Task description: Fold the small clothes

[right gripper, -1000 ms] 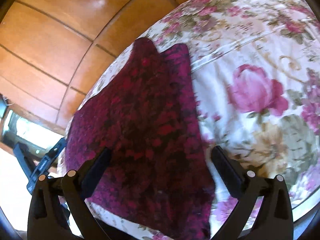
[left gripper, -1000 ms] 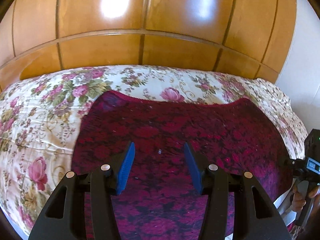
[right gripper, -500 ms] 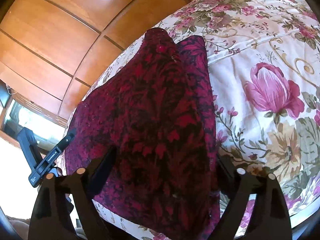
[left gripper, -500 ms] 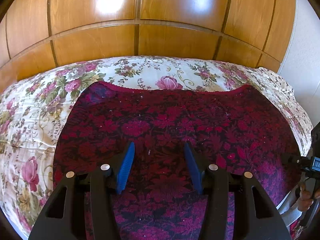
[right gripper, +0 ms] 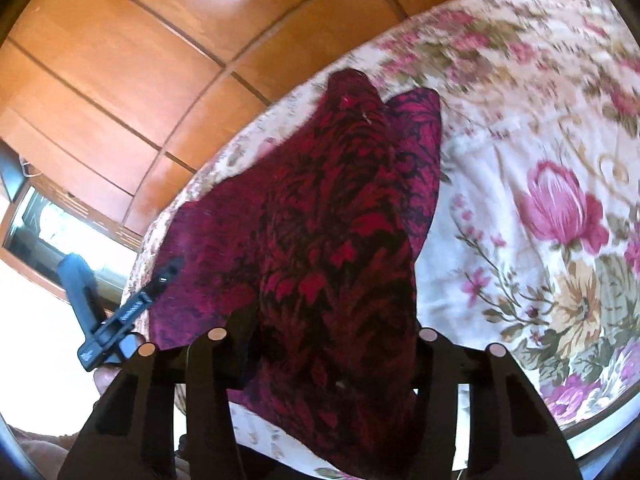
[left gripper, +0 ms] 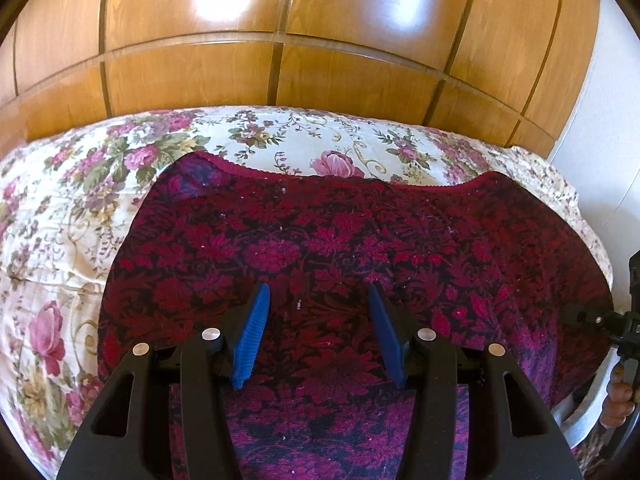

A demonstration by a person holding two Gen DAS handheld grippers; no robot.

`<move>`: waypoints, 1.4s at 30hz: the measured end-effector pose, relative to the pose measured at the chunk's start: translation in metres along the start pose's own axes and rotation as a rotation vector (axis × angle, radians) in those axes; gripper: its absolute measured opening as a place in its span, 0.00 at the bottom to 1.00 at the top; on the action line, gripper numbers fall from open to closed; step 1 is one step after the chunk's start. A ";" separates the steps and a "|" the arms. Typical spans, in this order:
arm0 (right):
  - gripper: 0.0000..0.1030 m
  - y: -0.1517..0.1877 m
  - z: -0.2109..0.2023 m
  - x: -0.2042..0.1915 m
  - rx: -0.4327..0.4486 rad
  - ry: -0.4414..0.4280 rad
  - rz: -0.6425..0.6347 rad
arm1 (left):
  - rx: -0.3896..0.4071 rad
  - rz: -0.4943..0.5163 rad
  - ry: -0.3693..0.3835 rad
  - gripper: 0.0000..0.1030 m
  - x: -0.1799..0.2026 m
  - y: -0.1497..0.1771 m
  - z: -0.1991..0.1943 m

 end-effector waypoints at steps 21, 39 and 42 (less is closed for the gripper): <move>0.35 0.008 0.088 -0.232 -0.043 0.163 -0.630 | 0.039 -0.258 0.459 0.39 -0.078 0.004 -0.046; 0.35 0.085 0.171 -0.259 -0.023 0.428 -1.041 | 0.017 -0.199 0.622 0.53 -0.097 -0.028 -0.077; 0.43 0.083 0.164 -0.258 0.000 0.411 -1.028 | -0.033 -0.157 0.600 0.26 -0.080 -0.034 -0.062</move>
Point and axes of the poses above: each gripper's, at about its wrist camera, not at the fingertips, and z roughly the way its jaws point, x to its right, y to its underside, the point moved 10 cm from there along z, roughly the way its jaws point, and after that the axes turned 14 degrees about -x, right-handed, at the moved point
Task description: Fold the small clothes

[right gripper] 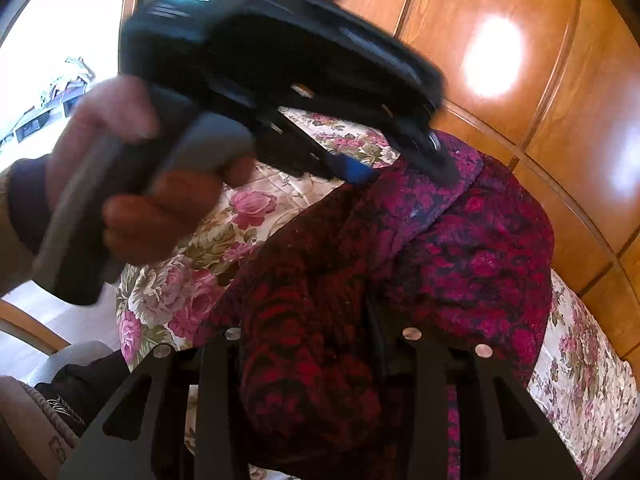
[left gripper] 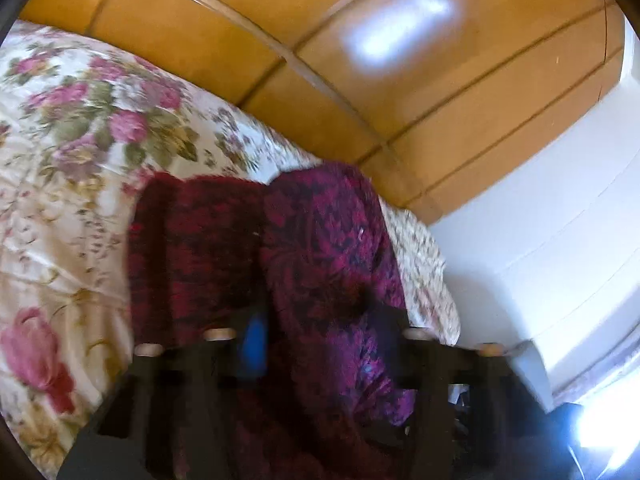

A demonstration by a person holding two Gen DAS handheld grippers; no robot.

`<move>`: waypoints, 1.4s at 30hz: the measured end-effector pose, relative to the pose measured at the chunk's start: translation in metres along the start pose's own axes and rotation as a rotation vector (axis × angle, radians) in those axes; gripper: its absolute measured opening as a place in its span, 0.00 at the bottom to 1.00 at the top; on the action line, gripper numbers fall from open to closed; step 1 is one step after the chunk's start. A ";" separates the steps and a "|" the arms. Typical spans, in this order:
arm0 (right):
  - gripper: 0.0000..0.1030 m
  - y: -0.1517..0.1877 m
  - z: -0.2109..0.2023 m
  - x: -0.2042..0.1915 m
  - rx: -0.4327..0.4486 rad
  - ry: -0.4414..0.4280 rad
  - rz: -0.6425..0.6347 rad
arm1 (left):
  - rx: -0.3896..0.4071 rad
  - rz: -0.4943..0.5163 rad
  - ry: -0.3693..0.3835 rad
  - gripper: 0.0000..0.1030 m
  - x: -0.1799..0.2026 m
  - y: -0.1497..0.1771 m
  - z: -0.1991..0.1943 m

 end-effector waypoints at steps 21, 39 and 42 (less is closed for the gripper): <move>0.61 0.050 -0.027 0.068 0.021 -0.403 0.280 | 0.004 0.019 -0.258 0.17 -0.033 0.009 -0.030; 0.68 0.012 -0.031 0.140 0.053 -0.373 0.348 | 0.078 0.025 -0.516 0.29 -0.055 0.029 -0.032; 0.64 -0.010 -0.009 0.177 0.028 -0.247 0.394 | 0.088 0.052 -0.563 0.29 -0.050 0.029 -0.033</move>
Point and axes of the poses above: each gripper's, at about its wrist camera, not at the fingertips, and z roughly the way its jaws point, x to its right, y to its underside, the point moved 10 cm from there along z, roughly the way its jaws point, and after that the axes turned 14 degrees about -x, right-handed, at the moved point
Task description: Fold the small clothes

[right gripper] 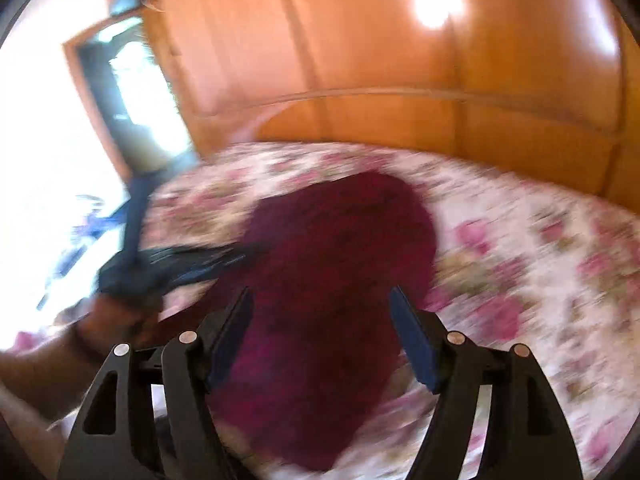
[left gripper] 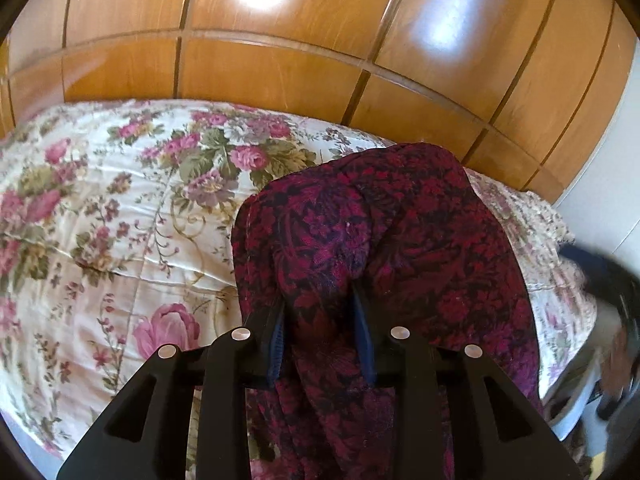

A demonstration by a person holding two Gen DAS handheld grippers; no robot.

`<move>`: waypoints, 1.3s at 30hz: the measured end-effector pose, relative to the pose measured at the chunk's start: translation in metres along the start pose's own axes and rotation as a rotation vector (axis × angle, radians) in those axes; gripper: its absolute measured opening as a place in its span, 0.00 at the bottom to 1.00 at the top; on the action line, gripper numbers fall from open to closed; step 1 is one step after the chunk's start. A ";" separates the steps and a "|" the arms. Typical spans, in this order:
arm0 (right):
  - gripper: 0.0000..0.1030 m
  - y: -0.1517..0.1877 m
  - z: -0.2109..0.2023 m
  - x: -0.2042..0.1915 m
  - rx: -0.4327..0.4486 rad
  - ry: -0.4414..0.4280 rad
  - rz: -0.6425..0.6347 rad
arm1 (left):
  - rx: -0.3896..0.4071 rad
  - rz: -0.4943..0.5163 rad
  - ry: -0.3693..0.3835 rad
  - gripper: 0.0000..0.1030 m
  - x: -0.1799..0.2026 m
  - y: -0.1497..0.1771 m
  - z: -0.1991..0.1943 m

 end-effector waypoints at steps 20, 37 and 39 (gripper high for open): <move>0.63 -0.014 0.099 0.016 -0.129 0.179 0.034 | 0.043 0.022 -0.136 0.29 0.000 0.009 0.007; 0.98 0.015 0.054 0.040 -0.047 -0.139 0.217 | 0.064 0.008 -0.286 0.56 -0.001 0.029 -0.008; 0.98 0.032 0.055 0.047 -0.074 -0.238 0.261 | 0.062 0.004 -0.282 0.58 -0.003 0.030 -0.006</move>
Point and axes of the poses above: each gripper's, at about its wrist camera, not at the fingertips, and z roughly the way its jaws point, x to its right, y to its underside, the point moved 10 cm from there along z, roughly the way its jaws point, and after that the axes turned 14 degrees about -x, right-handed, at the moved point
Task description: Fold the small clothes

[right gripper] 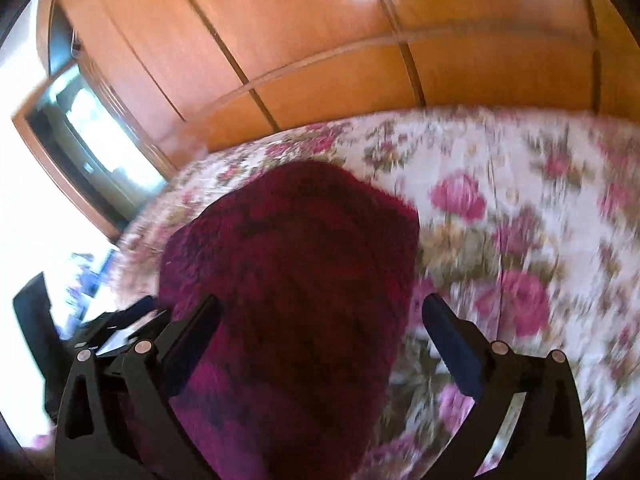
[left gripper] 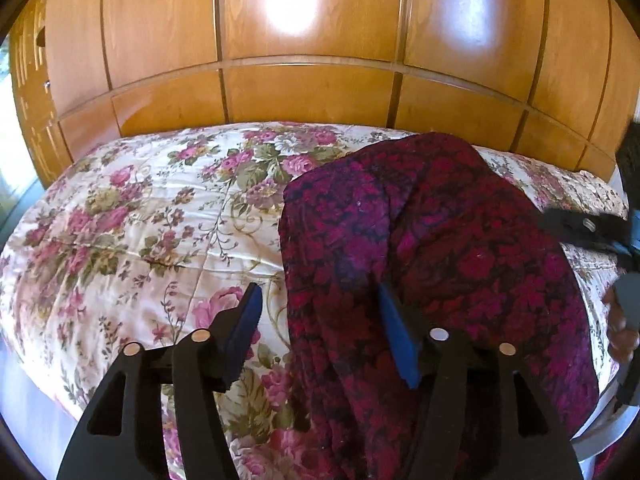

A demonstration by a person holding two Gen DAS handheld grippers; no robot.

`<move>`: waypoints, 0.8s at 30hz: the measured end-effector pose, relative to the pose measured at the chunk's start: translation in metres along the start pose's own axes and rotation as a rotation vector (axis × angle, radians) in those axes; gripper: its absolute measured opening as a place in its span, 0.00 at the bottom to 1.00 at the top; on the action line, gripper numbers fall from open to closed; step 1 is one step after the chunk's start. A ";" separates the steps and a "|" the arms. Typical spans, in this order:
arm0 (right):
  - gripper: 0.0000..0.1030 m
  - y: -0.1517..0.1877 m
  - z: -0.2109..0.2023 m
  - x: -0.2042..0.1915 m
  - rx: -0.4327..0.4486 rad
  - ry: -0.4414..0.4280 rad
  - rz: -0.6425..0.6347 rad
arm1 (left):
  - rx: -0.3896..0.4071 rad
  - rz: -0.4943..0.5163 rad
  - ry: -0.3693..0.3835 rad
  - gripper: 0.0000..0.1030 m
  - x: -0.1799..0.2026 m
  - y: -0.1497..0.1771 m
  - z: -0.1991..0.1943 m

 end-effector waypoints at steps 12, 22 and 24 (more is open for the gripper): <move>0.98 0.030 0.047 -0.004 -0.139 -0.462 0.134 | -0.051 -0.110 0.271 0.76 -0.018 0.009 0.032; 0.83 0.019 0.053 -0.037 -0.112 -0.416 0.058 | -0.147 -0.339 0.862 0.76 -0.015 0.016 0.063; 0.78 0.020 0.041 -0.046 -0.086 -0.400 0.028 | -0.135 -0.317 0.896 0.76 -0.004 0.012 0.057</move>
Point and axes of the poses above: each gripper's, at about its wrist camera, not at the fingertips, and z roughly the way its jaws point, x to its right, y to its underside, the point moved 10 cm from there along z, roughly the way its jaws point, and after that the axes turned 14 degrees about -x, right-handed, at the moved point
